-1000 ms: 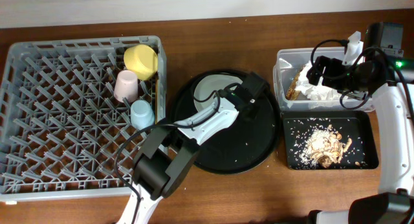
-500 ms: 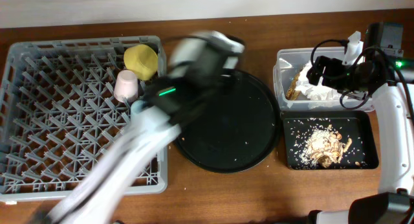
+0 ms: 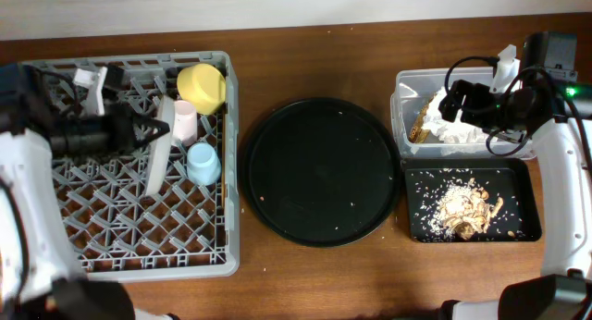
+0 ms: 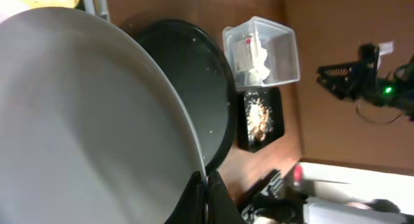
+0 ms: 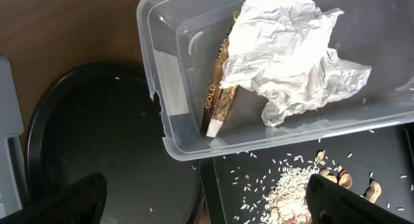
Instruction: Sort waste into correct bins and load items into the dishwasher rack
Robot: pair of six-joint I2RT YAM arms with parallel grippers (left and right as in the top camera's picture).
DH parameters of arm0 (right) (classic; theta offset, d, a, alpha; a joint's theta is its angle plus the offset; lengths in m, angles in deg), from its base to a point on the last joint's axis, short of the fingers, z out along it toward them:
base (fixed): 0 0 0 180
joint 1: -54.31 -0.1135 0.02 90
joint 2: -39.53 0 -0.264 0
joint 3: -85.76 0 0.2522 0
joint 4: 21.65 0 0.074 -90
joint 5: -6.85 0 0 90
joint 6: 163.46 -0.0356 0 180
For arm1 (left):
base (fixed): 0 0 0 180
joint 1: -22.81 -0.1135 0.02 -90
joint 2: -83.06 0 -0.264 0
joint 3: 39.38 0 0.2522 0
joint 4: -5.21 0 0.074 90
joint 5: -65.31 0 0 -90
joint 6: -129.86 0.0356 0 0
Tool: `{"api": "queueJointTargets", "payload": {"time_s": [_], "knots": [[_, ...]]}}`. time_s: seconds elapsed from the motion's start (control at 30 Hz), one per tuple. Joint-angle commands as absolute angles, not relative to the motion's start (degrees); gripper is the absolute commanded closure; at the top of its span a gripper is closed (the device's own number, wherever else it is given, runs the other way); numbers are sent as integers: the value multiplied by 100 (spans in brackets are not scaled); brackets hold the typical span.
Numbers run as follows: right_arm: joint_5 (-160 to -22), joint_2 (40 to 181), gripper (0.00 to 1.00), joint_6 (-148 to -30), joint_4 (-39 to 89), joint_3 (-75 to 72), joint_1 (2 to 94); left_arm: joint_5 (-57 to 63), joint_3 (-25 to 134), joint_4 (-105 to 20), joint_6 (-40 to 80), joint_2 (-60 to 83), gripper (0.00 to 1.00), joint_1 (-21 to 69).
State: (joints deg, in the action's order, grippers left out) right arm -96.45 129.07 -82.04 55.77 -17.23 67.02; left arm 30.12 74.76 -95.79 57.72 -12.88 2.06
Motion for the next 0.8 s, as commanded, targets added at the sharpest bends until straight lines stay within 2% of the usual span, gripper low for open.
{"api": "queueJointTargets", "payload": {"time_s": [0.0, 0.17, 0.2, 0.23, 0.3, 0.33, 0.37, 0.4, 0.47, 0.6, 0.77], "knots": [[-9595, 12905, 1, -8191, 5573, -1767, 6713, 3851, 7493, -9489, 6402, -2191, 100, -13], [-9595, 12905, 1, -8191, 5573, -1767, 6713, 3781, 7493, -9100, 6400, -3043, 100, -238], [-9595, 12905, 1, -8191, 5573, -1767, 6715, 3617, 7493, -9035, 6398, -3100, 96, -266], [-9597, 12905, 1, -8193, 5573, -1767, 6715, 3477, 7493, -8995, 6398, -3100, 89, -277], [-9595, 12905, 1, -8191, 5573, -1767, 6715, 3399, 7493, -9002, 6398, -3100, 65, -277], [-9597, 12905, 1, -8191, 5573, -1767, 6715, 3401, 7493, -9002, 6398, -3100, 50, -277], [-9597, 12905, 1, -8191, 5573, -1767, 6715, 3401, 7493, -9024, 6393, -3098, 30, -277], [-9595, 12905, 1, -8191, 5573, -1767, 6715, 3403, 7495, -9065, 6301, -3098, 24, -277], [-9597, 12905, 1, -8191, 5573, -1767, 6715, 3436, 7511, -9111, 6155, -3063, 2, -277], [-9595, 12905, 1, -8191, 5573, -1767, 6715, 3445, 7581, -9196, 6155, -2558, 1, -286], [-9595, 12905, 1, -8191, 5573, -1767, 6715, 2953, 7581, -8993, 5860, -971, 1, -275]]}}
